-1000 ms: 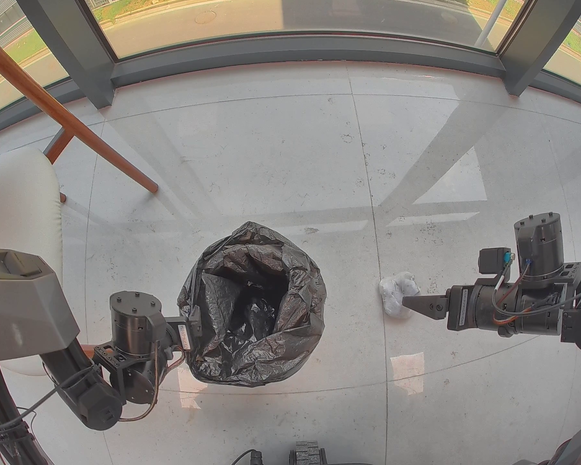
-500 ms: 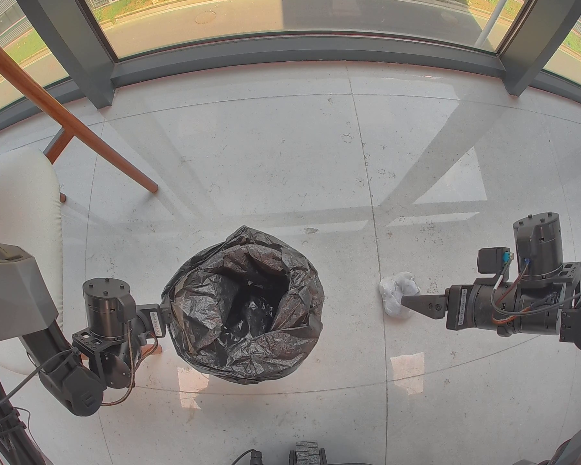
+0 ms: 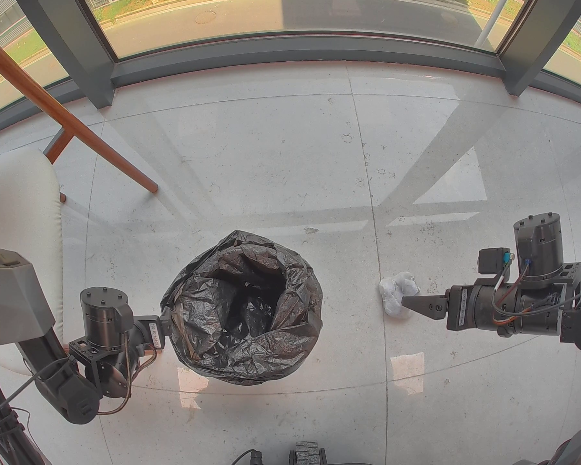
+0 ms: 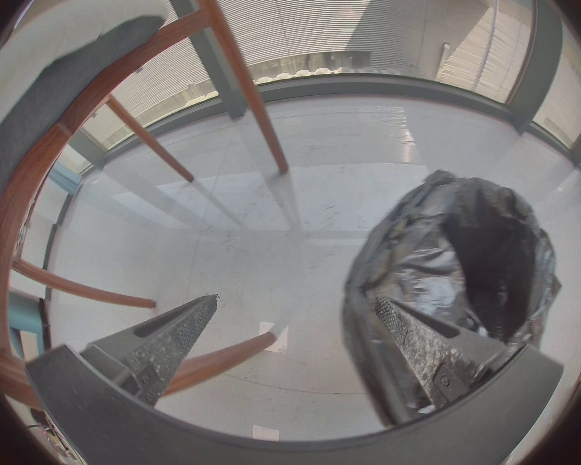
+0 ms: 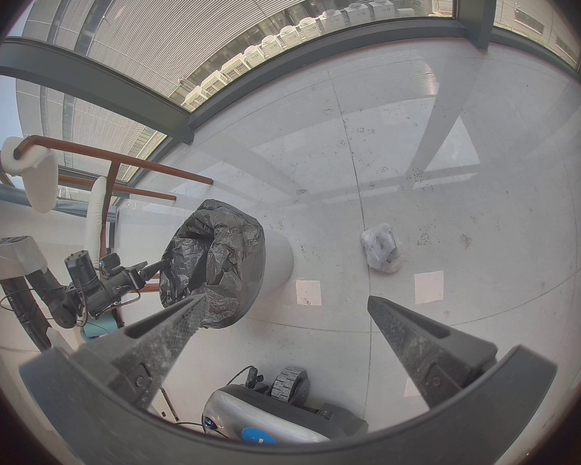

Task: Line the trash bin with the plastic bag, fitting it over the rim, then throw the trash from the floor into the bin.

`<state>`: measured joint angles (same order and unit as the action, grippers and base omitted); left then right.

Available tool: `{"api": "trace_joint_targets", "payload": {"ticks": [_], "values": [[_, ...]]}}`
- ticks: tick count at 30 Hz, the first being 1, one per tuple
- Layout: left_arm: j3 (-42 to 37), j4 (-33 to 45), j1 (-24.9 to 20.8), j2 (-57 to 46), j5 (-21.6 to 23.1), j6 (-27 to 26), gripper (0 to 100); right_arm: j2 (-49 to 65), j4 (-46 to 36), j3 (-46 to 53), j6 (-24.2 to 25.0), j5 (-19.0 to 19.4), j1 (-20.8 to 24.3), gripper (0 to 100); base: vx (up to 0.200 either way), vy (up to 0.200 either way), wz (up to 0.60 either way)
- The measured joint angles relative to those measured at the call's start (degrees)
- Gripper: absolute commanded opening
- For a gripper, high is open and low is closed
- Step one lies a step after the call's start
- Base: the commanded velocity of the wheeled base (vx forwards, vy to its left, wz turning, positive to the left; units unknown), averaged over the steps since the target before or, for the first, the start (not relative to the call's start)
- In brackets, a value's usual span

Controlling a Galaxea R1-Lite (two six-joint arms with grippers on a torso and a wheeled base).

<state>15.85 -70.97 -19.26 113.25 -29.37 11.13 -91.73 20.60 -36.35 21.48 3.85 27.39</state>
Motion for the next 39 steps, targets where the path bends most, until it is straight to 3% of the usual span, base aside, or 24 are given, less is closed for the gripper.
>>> {"api": "trace_joint_targets", "payload": {"ticks": [7,10,18,28,39], "values": [[-3.4,0.0,-6.5,-2.3,0.1,0.8,100,0.0,-0.2,0.0,0.0,-0.1,0.0,100,0.0,0.0,0.0],[-4.3,0.0,-9.5,-2.3,-0.1,3.4,100,0.0,-0.3,0.1,0.0,-0.2,0.0,100,0.0,0.0,0.0],[-4.7,-2.5,-15.3,1.8,-1.0,6.0,100,0.1,-0.4,0.4,0.0,-0.3,0.1,100,0.0,0.0,0.0],[-12.3,-14.6,-20.2,9.5,-2.7,7.3,100,0.3,-0.2,1.2,0.0,-0.3,0.0,100,0.0,0.0,0.0],[-14.8,-16.5,-23.0,15.1,-4.8,10.2,100,0.5,0.1,2.1,-0.1,-0.4,-0.1,100,0.0,0.0,0.0]]}}
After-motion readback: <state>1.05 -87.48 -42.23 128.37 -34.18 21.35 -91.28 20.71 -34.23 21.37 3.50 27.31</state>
